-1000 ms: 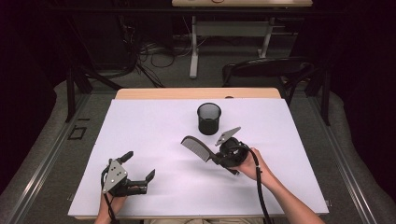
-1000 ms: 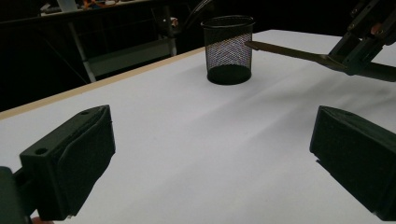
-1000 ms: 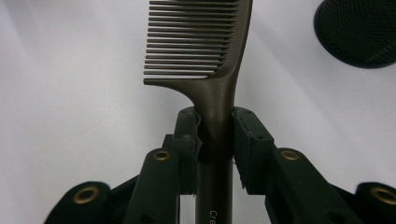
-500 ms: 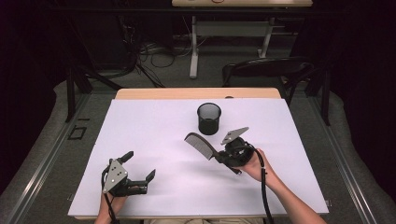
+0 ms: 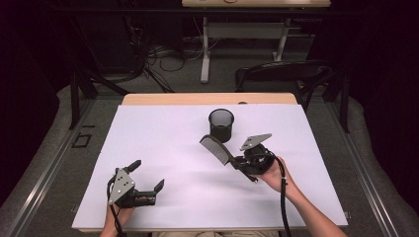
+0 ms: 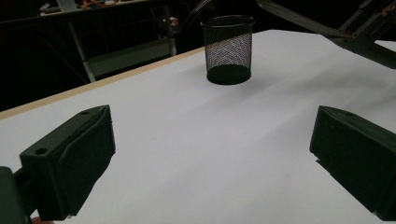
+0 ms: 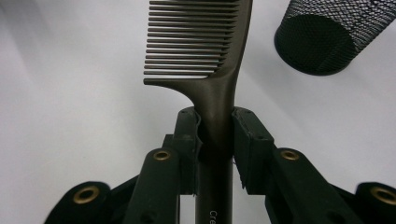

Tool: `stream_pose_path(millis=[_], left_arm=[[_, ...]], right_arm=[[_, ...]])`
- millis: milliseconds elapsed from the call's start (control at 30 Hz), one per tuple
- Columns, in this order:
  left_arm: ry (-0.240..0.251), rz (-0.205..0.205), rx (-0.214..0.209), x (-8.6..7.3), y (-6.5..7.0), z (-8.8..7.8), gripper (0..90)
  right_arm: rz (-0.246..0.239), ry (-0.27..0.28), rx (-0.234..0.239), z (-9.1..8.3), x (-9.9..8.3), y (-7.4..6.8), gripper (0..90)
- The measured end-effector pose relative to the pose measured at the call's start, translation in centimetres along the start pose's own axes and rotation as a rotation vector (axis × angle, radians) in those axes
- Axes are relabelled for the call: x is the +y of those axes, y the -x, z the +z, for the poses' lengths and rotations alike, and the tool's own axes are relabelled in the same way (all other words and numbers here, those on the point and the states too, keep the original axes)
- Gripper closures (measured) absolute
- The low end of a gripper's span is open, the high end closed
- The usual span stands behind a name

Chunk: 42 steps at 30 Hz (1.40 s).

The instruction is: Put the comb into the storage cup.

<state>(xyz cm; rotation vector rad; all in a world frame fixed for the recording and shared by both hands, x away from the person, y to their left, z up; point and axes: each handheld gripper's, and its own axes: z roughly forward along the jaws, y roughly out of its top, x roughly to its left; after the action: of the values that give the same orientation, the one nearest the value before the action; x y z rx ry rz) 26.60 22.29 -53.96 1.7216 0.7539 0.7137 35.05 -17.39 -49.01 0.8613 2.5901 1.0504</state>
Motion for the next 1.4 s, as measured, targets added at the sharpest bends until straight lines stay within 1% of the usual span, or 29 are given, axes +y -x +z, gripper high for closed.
stream_pose_path(millis=[167,333,400,633,833,1200,1400], left_arm=[[0.0,0.0,-0.001,0.0,0.0,0.0,0.2],[0.001,-0.002,-0.002,0.0,0.0,0.1,0.2],[0.001,-0.002,-0.003,0.0,0.0,0.1,0.2],[0.0,0.0,-0.005,0.0,0.1,0.1,0.2],[0.001,-0.002,-0.004,0.0,0.1,0.2,0.2],[0.0,0.0,-0.004,0.1,0.0,0.1,0.2],[0.0,-0.004,-0.002,0.0,0.1,0.2,0.2]], right_arm=[[0.012,0.013,-0.005,-0.4,-0.3,0.4,72.5],[0.025,0.037,-0.017,-0.7,-0.4,0.7,72.5],[0.023,0.038,-0.024,-0.8,-0.4,0.8,72.5],[0.043,0.075,-0.044,-1.5,-0.4,1.3,72.6],[0.056,0.095,-0.056,-1.9,-0.4,1.7,72.6],[0.067,0.119,-0.077,-2.2,-0.4,2.3,72.6],[0.069,0.149,-0.087,-2.9,-0.3,2.5,72.6]])
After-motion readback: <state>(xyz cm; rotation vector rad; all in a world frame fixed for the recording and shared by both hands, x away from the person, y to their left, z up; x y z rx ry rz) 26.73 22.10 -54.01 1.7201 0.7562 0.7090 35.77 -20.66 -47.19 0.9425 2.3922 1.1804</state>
